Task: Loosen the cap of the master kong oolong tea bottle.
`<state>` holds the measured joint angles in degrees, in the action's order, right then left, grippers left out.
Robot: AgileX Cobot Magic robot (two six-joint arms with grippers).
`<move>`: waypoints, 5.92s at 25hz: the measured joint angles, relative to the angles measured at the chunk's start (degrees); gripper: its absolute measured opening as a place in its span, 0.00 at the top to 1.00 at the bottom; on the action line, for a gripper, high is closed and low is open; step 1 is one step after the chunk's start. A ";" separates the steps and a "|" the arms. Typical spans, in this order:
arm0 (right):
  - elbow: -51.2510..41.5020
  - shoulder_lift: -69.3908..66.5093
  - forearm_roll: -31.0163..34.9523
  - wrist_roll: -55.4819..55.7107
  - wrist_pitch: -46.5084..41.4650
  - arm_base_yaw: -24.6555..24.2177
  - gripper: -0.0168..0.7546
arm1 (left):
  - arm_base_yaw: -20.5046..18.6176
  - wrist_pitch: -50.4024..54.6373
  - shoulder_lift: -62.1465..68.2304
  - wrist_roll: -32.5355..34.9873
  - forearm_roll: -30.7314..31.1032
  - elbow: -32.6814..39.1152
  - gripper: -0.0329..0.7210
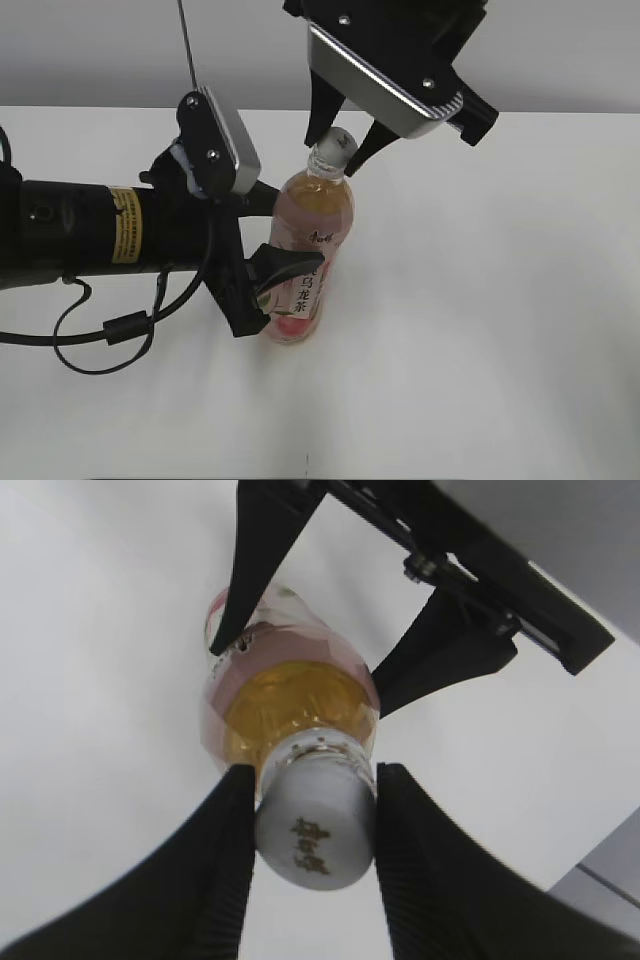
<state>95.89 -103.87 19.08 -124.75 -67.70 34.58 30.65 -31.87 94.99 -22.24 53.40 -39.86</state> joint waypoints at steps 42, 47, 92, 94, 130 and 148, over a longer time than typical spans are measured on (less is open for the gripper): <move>-0.07 -11.52 4.99 66.03 -1.49 -13.89 0.63 | 0.08 -5.23 0.71 0.54 -5.19 4.63 0.43; -0.78 -14.60 -3.98 77.34 -1.69 -13.97 0.63 | 0.08 -5.37 0.71 0.56 -5.32 4.77 0.43; -7.21 -21.07 -8.80 101.09 6.82 -15.32 0.30 | 0.08 1.46 -14.90 0.56 -19.11 16.43 0.33; -7.21 -19.43 -8.86 102.11 6.37 -16.06 0.31 | 0.08 1.73 -18.75 0.56 -23.70 16.66 0.33; -7.21 -12.49 -6.58 103.25 1.51 -16.57 0.32 | -27.15 16.87 -27.40 -20.87 -25.64 10.81 0.36; -7.21 -11.85 -6.09 104.52 0.55 -16.57 0.33 | -32.47 -1.97 -27.40 -89.41 50.39 -0.25 0.45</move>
<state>88.68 -115.71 13.00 -20.23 -67.15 18.02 -1.82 -33.84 67.58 -111.65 103.79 -40.11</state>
